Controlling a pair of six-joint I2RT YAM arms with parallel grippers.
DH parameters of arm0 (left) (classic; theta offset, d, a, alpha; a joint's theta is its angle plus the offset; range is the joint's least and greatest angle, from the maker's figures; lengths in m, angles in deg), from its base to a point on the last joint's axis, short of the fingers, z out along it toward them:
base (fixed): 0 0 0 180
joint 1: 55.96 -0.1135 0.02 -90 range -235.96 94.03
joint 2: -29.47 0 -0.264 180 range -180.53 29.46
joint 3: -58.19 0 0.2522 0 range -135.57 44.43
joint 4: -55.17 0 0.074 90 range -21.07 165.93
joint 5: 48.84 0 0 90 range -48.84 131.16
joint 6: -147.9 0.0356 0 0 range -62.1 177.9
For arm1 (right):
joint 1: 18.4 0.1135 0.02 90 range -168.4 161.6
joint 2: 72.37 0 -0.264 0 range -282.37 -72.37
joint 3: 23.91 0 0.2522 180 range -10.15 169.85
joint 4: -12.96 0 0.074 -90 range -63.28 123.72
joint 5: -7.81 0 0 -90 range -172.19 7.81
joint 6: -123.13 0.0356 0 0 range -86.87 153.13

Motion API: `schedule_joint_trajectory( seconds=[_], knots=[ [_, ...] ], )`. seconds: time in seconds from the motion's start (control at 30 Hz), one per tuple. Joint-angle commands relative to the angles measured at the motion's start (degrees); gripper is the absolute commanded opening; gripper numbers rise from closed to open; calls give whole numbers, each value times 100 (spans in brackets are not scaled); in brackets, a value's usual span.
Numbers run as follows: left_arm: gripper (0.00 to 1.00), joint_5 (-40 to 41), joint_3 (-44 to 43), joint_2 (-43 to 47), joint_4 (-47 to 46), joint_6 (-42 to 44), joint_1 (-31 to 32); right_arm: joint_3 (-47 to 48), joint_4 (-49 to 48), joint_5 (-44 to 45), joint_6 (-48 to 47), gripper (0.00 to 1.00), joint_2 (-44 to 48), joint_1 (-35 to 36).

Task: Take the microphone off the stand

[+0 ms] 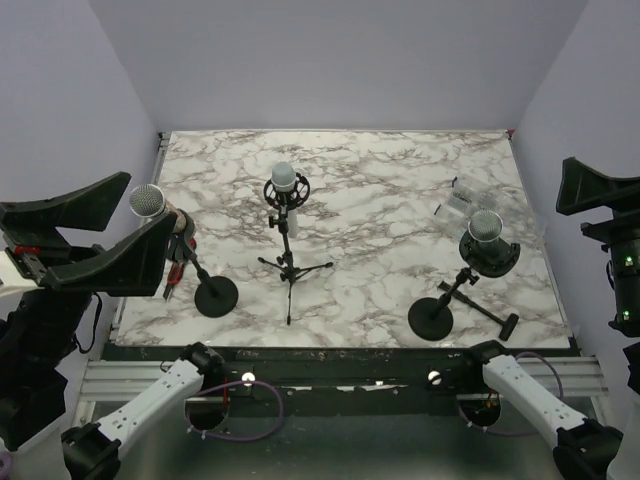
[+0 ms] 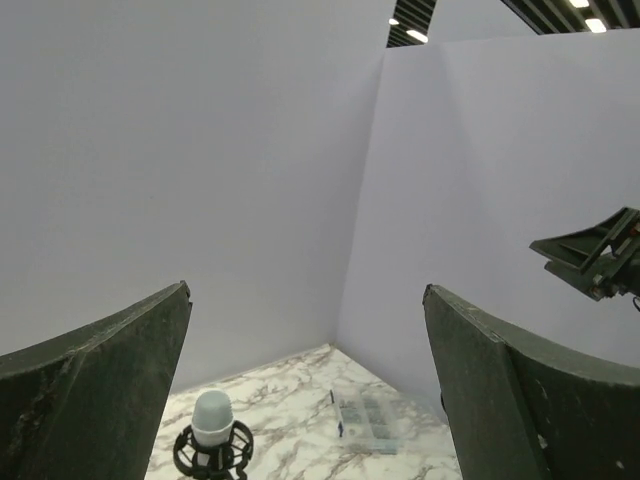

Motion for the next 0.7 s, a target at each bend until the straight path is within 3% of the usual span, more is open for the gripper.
schedule_joint_trajectory(
  seconds=[0.0,0.27,0.37,0.53,0.67],
  knots=[
    [99,-837,-667,-812,650,-90,10,33,415,150,-140,100,60,30],
    [90,-2123,-1014,-2116,623,-735,128,-707,429,-261,-103,100,574,30],
    [89,-1774,-915,-2458,479,-612,651,-757,669,-344,-15,100,501,28],
    [89,-796,-712,-2956,77,59,2041,-941,636,-565,-12,100,629,27],
    [89,-132,232,-2893,-935,697,2983,-939,539,-632,-30,100,755,28]
  ],
)
